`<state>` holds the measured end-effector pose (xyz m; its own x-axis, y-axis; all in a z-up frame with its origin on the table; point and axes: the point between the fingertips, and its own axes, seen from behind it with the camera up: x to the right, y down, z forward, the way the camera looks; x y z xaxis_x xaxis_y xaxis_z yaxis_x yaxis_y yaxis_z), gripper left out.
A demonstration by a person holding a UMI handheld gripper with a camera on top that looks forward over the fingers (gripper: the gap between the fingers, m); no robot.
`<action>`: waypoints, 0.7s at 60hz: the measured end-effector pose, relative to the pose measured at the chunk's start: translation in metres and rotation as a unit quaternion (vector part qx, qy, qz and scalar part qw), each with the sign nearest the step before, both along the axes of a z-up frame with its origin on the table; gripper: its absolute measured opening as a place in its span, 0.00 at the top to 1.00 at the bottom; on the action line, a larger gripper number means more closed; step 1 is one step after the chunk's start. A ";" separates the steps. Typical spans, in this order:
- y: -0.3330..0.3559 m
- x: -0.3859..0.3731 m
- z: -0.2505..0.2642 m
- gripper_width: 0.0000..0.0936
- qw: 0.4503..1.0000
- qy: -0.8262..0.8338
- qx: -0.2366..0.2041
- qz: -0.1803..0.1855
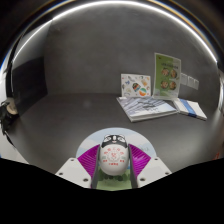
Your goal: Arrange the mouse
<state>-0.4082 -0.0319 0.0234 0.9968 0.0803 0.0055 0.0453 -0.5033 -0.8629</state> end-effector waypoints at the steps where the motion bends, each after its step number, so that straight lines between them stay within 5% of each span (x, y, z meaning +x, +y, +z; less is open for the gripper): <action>1: 0.001 0.001 -0.003 0.52 1.000 -0.003 -0.002 -0.004; 19: 0.003 0.008 -0.028 0.39 0.999 0.018 -0.038 -0.022; 25: -0.010 0.003 -0.020 0.04 0.998 0.045 -0.047 -0.003; 27: -0.014 0.003 -0.013 0.10 0.997 0.055 -0.045 0.005; 42: -0.067 0.072 0.009 0.09 0.998 0.049 -0.039 0.008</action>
<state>-0.3366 -0.0988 0.0325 0.9908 0.0922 -0.0995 -0.0297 -0.5685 -0.8221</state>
